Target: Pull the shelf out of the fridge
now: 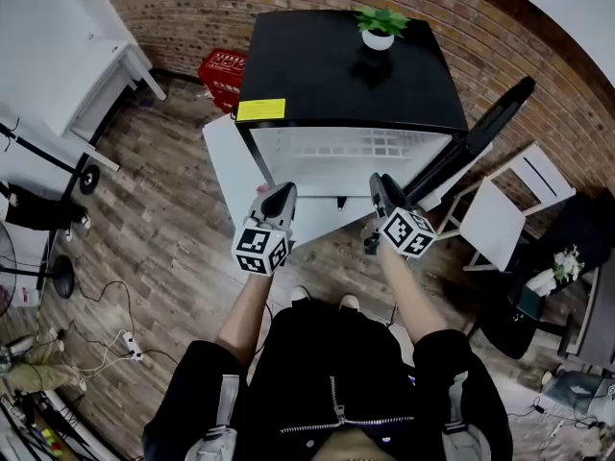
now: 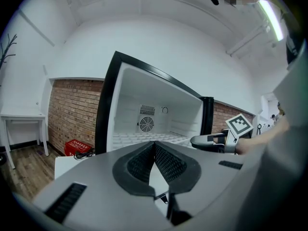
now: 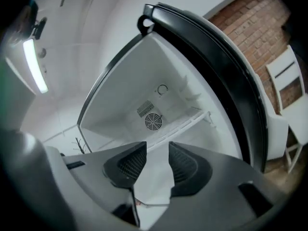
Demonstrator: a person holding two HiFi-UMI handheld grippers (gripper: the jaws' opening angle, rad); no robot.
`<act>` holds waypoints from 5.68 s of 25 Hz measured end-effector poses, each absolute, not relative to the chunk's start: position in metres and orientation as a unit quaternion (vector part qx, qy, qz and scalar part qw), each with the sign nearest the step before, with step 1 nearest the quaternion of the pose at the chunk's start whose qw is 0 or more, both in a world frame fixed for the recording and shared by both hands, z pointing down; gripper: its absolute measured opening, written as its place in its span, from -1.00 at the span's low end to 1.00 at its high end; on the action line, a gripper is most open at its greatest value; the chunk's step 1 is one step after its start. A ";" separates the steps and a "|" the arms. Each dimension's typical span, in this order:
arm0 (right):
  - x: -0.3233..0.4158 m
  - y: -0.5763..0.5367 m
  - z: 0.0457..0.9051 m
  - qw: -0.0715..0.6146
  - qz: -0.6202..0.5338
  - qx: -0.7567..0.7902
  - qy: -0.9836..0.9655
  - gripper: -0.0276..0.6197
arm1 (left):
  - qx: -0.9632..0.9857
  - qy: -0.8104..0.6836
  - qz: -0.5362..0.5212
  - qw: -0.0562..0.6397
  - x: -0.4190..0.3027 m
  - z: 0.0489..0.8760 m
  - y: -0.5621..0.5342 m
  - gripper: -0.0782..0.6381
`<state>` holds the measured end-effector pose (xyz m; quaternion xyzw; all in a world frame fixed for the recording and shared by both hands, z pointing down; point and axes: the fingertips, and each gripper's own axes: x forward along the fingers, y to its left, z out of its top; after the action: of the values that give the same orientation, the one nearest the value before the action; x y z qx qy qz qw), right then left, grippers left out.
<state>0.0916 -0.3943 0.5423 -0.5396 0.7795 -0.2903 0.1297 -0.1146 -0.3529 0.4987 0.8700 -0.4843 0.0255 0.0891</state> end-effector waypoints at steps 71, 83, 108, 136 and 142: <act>0.126 -0.480 0.571 0.429 -0.533 -0.467 0.560 -0.83 | 0.691 -0.415 -0.327 0.494 -0.123 0.562 -0.405 -0.23; 0.124 -0.469 0.570 0.424 -0.537 -0.459 0.567 -0.83 | 0.637 -0.402 -0.395 0.525 -0.116 0.560 -0.445 -0.22; 0.123 -0.426 0.573 0.408 -0.552 -0.440 0.578 -0.83 | 0.603 -0.390 -0.421 0.554 -0.116 0.573 -0.427 -0.67; 0.124 -0.392 0.569 0.398 -0.554 -0.425 0.595 -0.82 | 0.604 -0.387 -0.414 0.561 -0.113 0.568 -0.391 -0.67; 0.123 -0.382 0.569 0.386 -0.557 -0.425 0.600 -0.82 | 0.602 -0.390 -0.416 0.559 -0.113 0.567 -0.382 -0.67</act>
<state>0.1235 -0.3821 0.5687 -0.4248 0.6005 -0.5570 0.3856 -0.1132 -0.3823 0.5674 0.6021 -0.3901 -0.4159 0.5589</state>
